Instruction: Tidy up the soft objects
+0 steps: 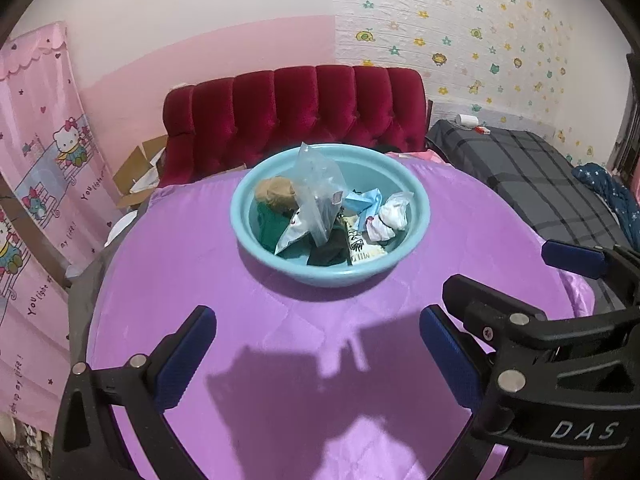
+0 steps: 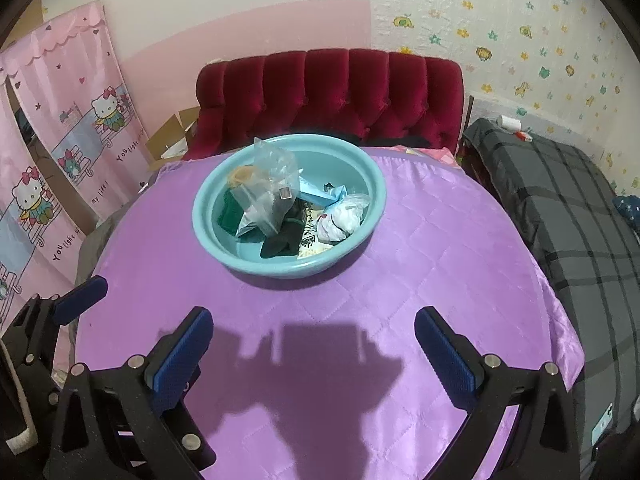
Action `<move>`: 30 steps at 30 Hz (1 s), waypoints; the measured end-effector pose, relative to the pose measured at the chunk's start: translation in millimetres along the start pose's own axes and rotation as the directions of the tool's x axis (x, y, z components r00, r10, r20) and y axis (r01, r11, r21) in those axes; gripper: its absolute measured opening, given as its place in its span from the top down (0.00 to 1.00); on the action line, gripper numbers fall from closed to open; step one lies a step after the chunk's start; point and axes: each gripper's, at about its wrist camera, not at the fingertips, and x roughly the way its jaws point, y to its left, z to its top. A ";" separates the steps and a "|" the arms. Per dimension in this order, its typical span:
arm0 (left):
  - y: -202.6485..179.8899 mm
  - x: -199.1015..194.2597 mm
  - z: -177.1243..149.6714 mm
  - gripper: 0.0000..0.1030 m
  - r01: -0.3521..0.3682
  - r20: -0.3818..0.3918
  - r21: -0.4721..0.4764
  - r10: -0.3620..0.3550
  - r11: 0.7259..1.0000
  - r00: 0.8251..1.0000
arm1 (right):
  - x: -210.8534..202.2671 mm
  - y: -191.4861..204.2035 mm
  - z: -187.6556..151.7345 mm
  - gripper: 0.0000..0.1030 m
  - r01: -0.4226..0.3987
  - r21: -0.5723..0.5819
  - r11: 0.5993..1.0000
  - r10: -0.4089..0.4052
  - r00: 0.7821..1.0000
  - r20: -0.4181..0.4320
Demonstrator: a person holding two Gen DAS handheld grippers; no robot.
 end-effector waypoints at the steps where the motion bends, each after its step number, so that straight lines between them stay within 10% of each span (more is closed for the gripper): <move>1: -1.1 -2.0 -4.2 0.00 -0.004 0.008 0.000 0.004 1.000 1.000 | -2.0 0.3 -3.6 0.00 0.002 -0.001 1.000 -0.002 1.000 0.008; 30: -14.7 -10.4 -40.4 0.00 0.000 0.001 0.014 0.000 1.000 1.000 | -7.7 9.5 -45.5 0.00 -0.022 -0.009 1.000 0.022 0.999 0.042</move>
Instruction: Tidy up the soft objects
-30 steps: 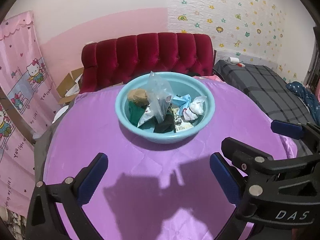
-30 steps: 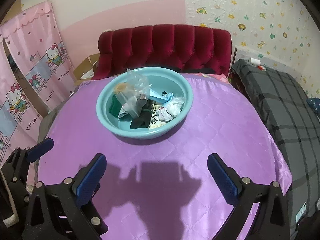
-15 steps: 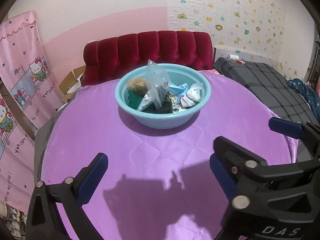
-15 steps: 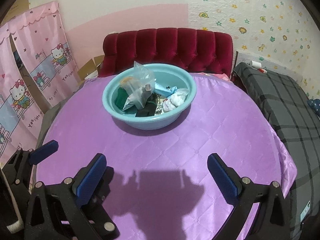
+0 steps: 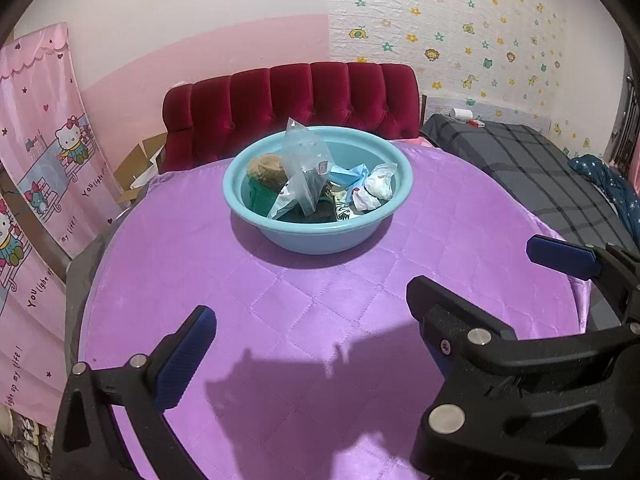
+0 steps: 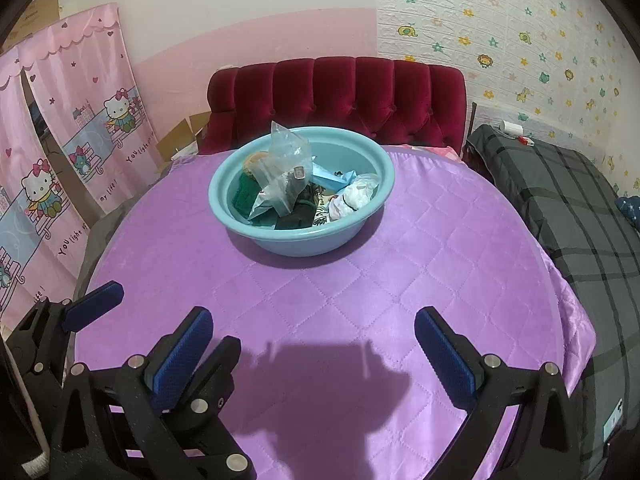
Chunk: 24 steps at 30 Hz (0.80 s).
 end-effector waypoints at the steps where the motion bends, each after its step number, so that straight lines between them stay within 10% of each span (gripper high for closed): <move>1: 0.1 0.2 0.0 0.00 0.000 -0.001 -0.001 0.000 1.000 1.000 | 0.0 0.0 -0.1 0.00 0.000 0.000 1.000 0.000 1.000 0.001; 24: 2.4 0.0 -2.1 0.00 0.004 -0.003 -0.010 -0.004 1.000 1.000 | -1.7 1.0 -3.3 0.00 -0.004 0.008 1.000 0.004 1.000 0.005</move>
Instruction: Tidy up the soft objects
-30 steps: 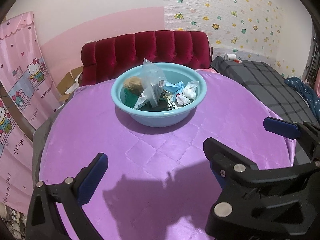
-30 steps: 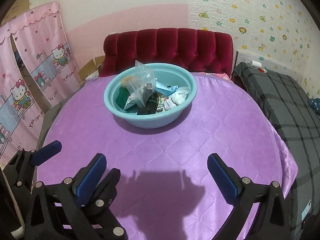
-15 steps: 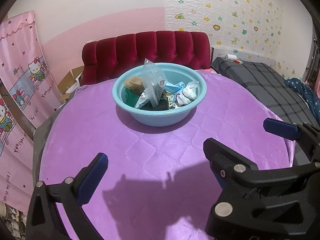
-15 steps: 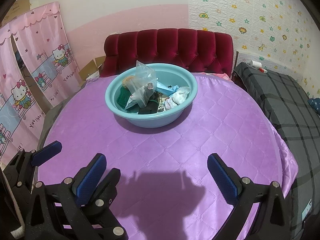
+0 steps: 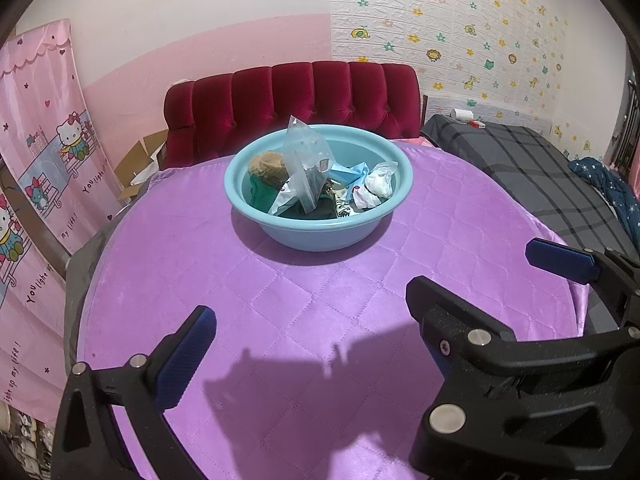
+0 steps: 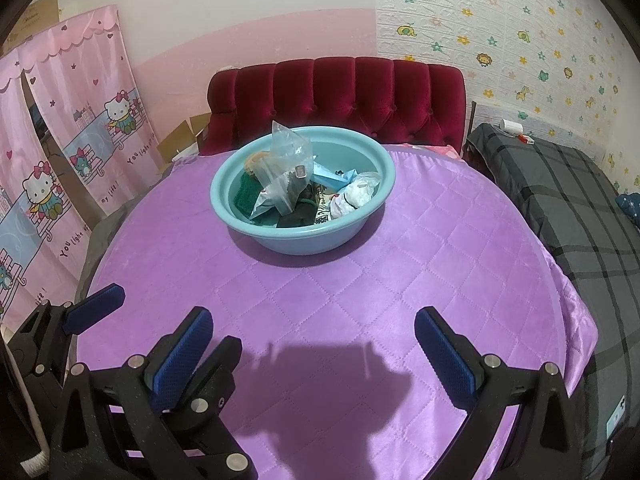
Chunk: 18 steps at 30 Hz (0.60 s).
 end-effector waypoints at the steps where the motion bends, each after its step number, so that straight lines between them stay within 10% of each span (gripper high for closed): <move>1: 0.0 0.1 0.2 0.00 0.001 0.000 -0.001 -0.001 1.000 1.000 | -0.1 0.0 0.0 0.00 0.000 0.000 1.000 0.000 1.000 0.001; 18: -1.5 -0.6 1.5 0.00 0.010 0.003 -0.001 -0.010 1.000 1.000 | -0.6 1.3 0.1 0.00 0.006 -0.001 1.000 -0.006 1.000 0.011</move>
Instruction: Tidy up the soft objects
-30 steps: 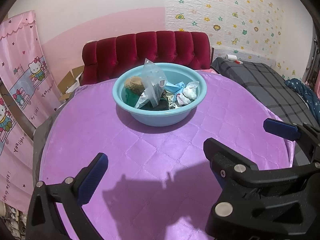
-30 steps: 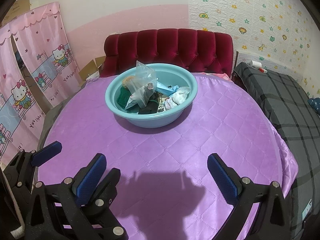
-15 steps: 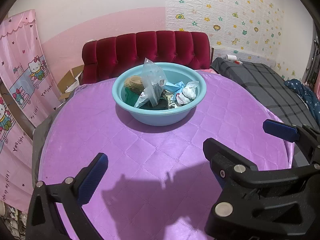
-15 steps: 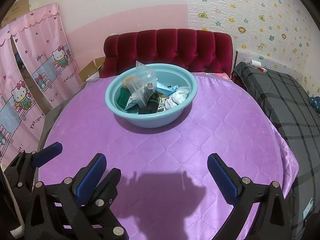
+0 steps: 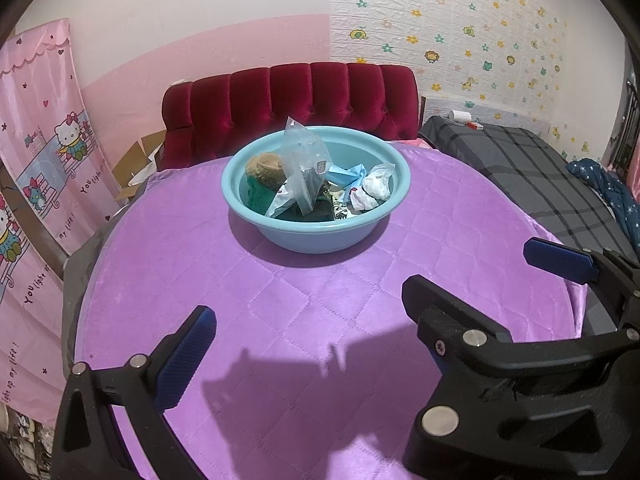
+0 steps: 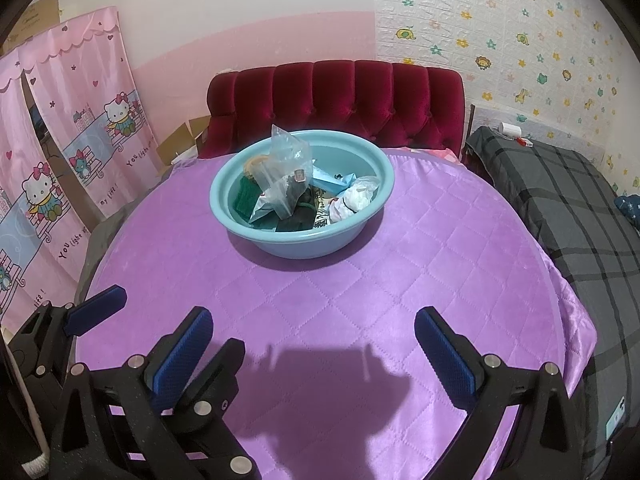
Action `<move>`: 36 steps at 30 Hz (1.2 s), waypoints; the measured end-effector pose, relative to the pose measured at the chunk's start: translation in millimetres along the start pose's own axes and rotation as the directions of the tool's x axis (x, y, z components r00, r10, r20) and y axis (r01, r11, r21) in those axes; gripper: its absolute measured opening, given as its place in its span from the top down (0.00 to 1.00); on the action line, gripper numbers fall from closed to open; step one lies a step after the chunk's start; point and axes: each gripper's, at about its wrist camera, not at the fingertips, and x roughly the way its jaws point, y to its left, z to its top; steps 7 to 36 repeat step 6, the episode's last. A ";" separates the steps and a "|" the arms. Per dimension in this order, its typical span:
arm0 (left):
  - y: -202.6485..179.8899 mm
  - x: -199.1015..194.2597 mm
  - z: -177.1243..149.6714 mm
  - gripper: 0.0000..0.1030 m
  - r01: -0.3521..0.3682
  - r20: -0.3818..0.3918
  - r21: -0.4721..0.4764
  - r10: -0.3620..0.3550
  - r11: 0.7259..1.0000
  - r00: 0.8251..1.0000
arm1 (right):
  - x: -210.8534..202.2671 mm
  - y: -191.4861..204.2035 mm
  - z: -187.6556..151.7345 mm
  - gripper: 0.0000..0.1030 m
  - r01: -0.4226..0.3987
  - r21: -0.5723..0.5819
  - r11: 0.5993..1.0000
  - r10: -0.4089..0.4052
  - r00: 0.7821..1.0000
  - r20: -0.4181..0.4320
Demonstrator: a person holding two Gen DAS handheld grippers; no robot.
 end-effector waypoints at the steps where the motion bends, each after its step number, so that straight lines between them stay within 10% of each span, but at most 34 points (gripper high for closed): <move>1: -0.1 0.3 0.2 0.00 0.001 0.000 0.000 -0.001 1.000 1.000 | 0.2 -0.3 0.2 0.00 0.001 0.000 1.000 -0.001 1.000 0.001; 36: -1.5 -0.6 0.1 0.00 0.004 0.007 -0.001 -0.004 1.000 1.000 | -0.3 -0.7 0.8 0.00 0.002 0.000 1.000 -0.002 1.000 0.008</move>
